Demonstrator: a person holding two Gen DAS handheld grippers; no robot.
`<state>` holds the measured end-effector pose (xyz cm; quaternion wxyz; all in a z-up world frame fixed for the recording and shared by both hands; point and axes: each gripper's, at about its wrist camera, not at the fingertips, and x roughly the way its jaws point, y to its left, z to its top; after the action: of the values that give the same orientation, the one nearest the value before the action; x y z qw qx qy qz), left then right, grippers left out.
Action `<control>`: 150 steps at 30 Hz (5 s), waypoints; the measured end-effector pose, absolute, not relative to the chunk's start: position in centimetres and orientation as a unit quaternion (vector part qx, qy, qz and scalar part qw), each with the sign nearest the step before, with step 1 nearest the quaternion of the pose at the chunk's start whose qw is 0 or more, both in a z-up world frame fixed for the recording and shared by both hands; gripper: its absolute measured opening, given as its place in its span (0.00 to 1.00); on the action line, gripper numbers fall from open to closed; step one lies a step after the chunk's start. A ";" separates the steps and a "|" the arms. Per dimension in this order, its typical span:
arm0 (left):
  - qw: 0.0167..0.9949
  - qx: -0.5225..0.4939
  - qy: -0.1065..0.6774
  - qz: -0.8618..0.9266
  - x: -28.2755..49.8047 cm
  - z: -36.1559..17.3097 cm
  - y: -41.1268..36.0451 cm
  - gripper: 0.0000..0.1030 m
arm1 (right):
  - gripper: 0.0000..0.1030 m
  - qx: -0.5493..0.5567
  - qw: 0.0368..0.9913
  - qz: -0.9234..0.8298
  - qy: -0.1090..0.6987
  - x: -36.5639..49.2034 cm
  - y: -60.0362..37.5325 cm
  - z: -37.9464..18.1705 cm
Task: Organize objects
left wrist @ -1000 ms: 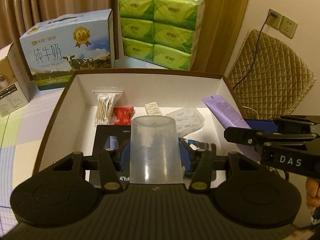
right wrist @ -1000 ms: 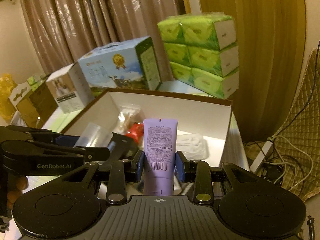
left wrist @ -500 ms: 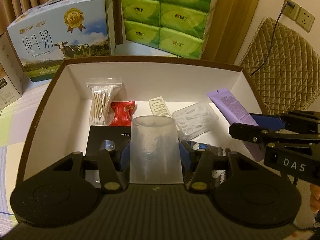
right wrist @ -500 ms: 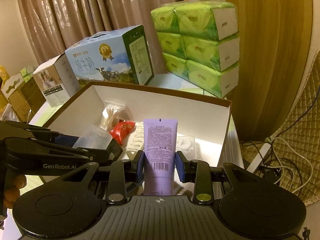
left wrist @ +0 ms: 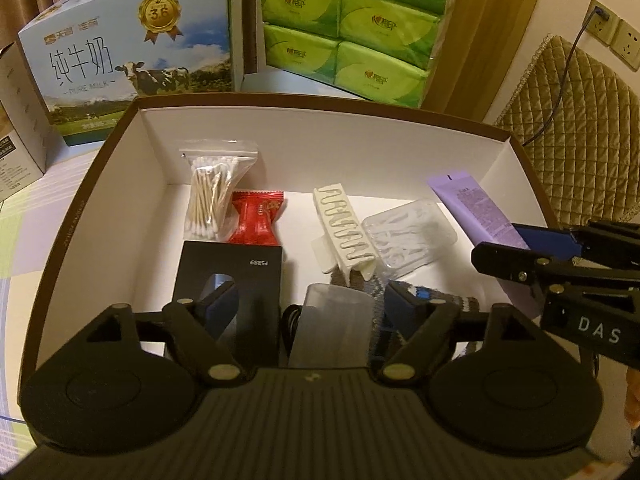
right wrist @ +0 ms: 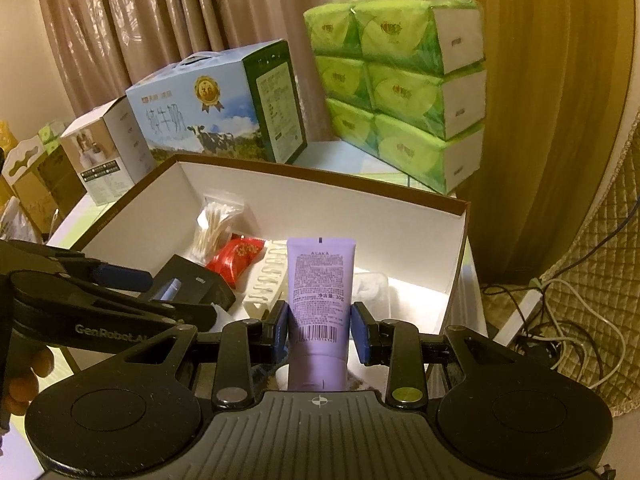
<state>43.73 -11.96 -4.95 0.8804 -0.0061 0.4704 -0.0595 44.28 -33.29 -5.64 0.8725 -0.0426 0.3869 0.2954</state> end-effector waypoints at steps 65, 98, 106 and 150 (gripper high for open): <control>0.920 -0.008 0.388 0.048 24.7 2.0 -7.6 0.99 | 0.98 -0.007 0.879 0.282 0.385 30.7 -35.6 -2.6; 0.902 -0.018 0.430 -0.024 9.9 1.8 -1.7 0.99 | 0.98 0.002 0.885 0.238 0.400 12.5 -33.0 -1.2; 0.906 -0.015 0.422 -0.035 8.2 2.1 -0.9 0.99 | 0.98 0.001 0.887 0.231 0.399 10.2 -32.2 -1.1; 0.910 -0.008 0.412 -0.044 6.5 2.1 0.3 0.99 | 0.98 -0.003 0.887 0.222 0.404 8.4 -30.6 -1.5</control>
<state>6.48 0.34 2.08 0.9102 -0.0081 0.4117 -0.0436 8.42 -30.60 -1.49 0.8873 -0.0028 0.4041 0.2223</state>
